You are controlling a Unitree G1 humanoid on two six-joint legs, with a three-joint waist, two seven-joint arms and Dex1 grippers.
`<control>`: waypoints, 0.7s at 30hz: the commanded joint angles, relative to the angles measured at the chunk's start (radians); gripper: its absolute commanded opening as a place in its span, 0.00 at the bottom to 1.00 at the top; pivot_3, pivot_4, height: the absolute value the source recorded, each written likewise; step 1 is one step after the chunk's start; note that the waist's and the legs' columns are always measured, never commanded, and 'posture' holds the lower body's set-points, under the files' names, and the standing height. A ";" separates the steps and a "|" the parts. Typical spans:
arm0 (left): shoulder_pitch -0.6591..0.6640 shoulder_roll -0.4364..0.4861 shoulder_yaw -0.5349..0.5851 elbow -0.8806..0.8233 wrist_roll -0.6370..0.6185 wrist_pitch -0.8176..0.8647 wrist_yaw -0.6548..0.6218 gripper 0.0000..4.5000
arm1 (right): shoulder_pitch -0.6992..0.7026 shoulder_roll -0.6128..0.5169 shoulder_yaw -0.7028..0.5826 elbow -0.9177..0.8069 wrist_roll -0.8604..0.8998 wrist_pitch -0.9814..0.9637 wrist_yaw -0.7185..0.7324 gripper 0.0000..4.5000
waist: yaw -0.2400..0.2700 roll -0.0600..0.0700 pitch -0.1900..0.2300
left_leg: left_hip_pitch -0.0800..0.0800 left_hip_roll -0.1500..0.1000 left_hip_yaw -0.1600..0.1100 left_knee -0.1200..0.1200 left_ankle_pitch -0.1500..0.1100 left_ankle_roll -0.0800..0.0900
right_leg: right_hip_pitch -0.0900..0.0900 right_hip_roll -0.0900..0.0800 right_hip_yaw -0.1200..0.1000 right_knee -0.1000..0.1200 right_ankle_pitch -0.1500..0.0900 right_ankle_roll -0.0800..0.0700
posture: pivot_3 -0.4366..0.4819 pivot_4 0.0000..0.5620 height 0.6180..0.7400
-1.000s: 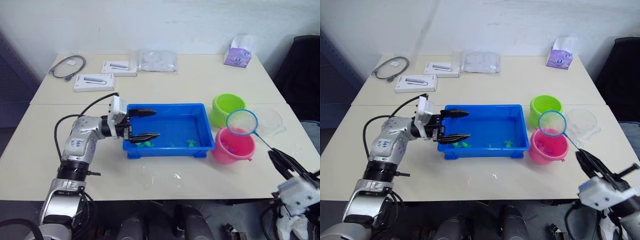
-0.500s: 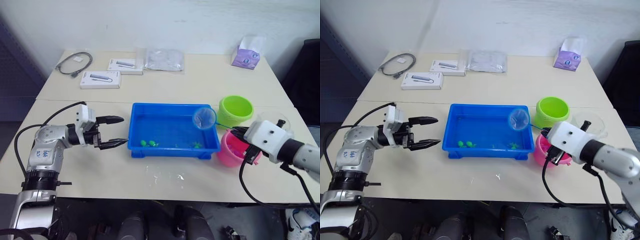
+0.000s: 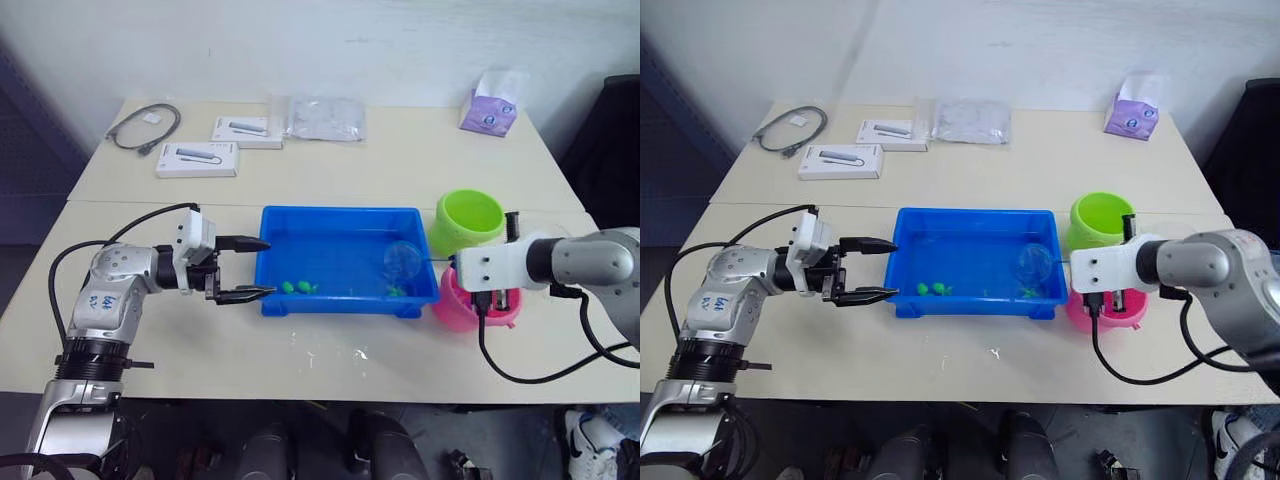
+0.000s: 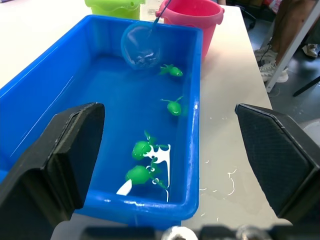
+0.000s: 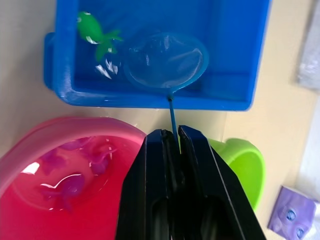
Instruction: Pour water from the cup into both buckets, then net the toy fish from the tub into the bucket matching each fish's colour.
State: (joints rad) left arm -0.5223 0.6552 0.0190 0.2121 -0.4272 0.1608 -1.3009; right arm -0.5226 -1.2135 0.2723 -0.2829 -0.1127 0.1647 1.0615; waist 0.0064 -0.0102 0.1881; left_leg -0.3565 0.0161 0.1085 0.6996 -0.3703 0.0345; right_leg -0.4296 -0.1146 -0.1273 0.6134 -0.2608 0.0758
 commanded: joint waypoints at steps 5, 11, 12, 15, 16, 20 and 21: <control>-0.047 -0.025 0.000 0.020 0.010 -0.038 -0.009 1.00 | -0.121 0.037 0.033 -0.044 -0.055 0.020 0.174 0.00 | -0.004 0.000 0.000 | -0.001 0.000 -0.001 0.000 0.000 0.000 | 0.000 0.000 -0.003 0.003 0.000 0.000 | 0.48 0.27 1.00; -0.059 -0.042 -0.005 0.011 0.012 -0.035 0.008 1.00 | -0.121 0.071 0.032 -0.059 -0.070 0.025 0.227 0.00 | -0.006 0.000 0.000 | -0.001 0.000 -0.001 0.001 0.000 0.000 | 0.000 0.000 -0.004 0.004 0.000 0.000 | 0.48 0.27 1.00; -0.059 -0.043 -0.005 0.009 0.012 -0.033 0.009 1.00 | -0.120 0.076 0.030 -0.059 -0.072 0.025 0.231 0.00 | -0.006 0.000 0.000 | -0.001 0.000 -0.001 0.001 0.000 0.000 | 0.000 0.000 -0.004 0.004 0.000 0.000 | 0.48 0.27 1.00; -0.058 -0.047 -0.006 -0.003 0.011 -0.027 0.020 1.00 | -0.130 0.104 0.033 -0.036 -0.091 0.005 0.230 0.00 | -0.007 0.000 0.000 | -0.001 0.000 -0.001 0.001 0.000 0.000 | 0.000 0.000 -0.004 0.005 0.000 0.000 | 0.48 0.27 1.00; -0.057 -0.049 -0.006 -0.008 0.009 -0.025 0.024 1.00 | -0.136 0.114 0.035 -0.023 -0.100 -0.006 0.226 0.00 | -0.007 0.000 0.000 | -0.001 0.000 -0.001 0.001 0.000 -0.001 | 0.000 0.000 -0.004 0.005 0.000 0.000 | 0.48 0.27 1.00; -0.052 -0.053 -0.007 -0.021 0.006 -0.017 0.036 1.00 | -0.157 0.142 0.051 0.073 -0.176 -0.095 0.187 0.00 | -0.008 0.000 0.000 | 0.000 0.000 0.000 0.001 0.000 -0.001 | 0.000 0.000 -0.005 0.005 0.000 0.000 | 0.48 0.27 1.00; -0.050 -0.054 -0.007 -0.024 0.005 -0.015 0.038 1.00 | -0.159 0.143 0.056 0.097 -0.194 -0.119 0.180 0.00 | -0.008 0.000 0.000 | 0.000 0.000 0.000 0.001 0.000 -0.001 | 0.000 0.000 -0.005 0.005 0.000 0.000 | 0.48 0.27 1.00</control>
State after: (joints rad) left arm -0.5674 0.6015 0.0072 0.2303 -0.4196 0.1461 -1.2677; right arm -0.6652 -1.0682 0.3207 -0.2090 -0.2728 0.0848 1.2552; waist -0.0018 -0.0101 0.1882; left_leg -0.3568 0.0159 0.1081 0.7006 -0.3700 0.0338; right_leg -0.4294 -0.1142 -0.1320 0.6183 -0.2608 0.0759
